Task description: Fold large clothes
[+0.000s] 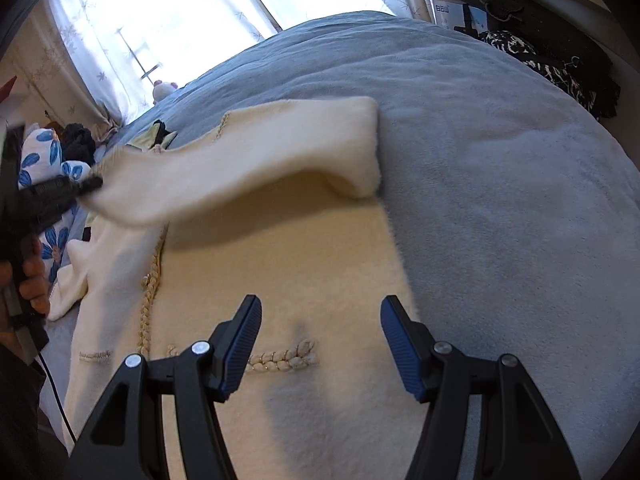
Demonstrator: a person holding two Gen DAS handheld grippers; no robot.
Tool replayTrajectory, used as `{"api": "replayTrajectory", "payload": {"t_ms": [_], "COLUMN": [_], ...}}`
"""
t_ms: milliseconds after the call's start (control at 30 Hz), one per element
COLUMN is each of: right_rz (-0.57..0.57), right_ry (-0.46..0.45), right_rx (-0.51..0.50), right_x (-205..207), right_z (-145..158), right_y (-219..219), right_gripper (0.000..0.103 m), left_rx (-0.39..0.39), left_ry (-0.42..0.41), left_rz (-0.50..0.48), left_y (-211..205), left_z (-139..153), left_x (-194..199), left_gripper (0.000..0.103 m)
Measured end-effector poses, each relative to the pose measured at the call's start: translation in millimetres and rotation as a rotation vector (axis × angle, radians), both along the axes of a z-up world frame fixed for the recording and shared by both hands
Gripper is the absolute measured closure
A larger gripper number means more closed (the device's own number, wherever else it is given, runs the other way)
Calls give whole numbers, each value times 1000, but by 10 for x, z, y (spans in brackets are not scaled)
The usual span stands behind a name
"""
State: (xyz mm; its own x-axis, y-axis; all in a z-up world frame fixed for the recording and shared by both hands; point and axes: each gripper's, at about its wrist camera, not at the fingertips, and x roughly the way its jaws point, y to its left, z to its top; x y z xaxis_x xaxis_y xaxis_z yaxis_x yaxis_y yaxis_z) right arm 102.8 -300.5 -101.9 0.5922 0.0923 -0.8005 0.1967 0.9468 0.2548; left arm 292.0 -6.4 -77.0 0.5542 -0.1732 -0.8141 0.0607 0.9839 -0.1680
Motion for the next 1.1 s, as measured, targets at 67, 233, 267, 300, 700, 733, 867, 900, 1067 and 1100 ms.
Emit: {"api": "replayTrajectory", "payload": {"t_ms": [67,233,267,300,700,733,867,900,1067,1100], "right_rz": [0,11,12,13,-51,-57,-42,-19,22,22], "right_ry": [9,10,9,9,63,83,156,153,25,47], "right_rx": [-11,21,38,64,103,109,158,152,66,37], "right_x": [33,158,202,271,1686,1811,2153,2214,2272,2305], "right_z": [-21,35,53,79,-3,-79,-377,-414,-212,-270], "right_y": [21,-31,-59,-110,-903,-944,-1018,-995,-834,-796], "right_gripper": [41,39,38,37,36,36,37,52,87,87], "left_rx": [8,-170,-187,-194,-85,-64,-12,-20,1,7], "left_ry": [106,233,222,212,177,168,140,123,-7,8], "left_rz": [33,77,77,69,-62,-58,-52,-53,-32,-21], "left_y": [189,603,625,636,142,108,85,97,144,133], "left_z": [-335,-708,-686,-665,-674,-679,-647,-614,-450,-509], "left_x": [30,82,121,160,786,833,969,989,1018,1061], "left_gripper": [80,61,54,49,42,53,90,91,92,92]}}
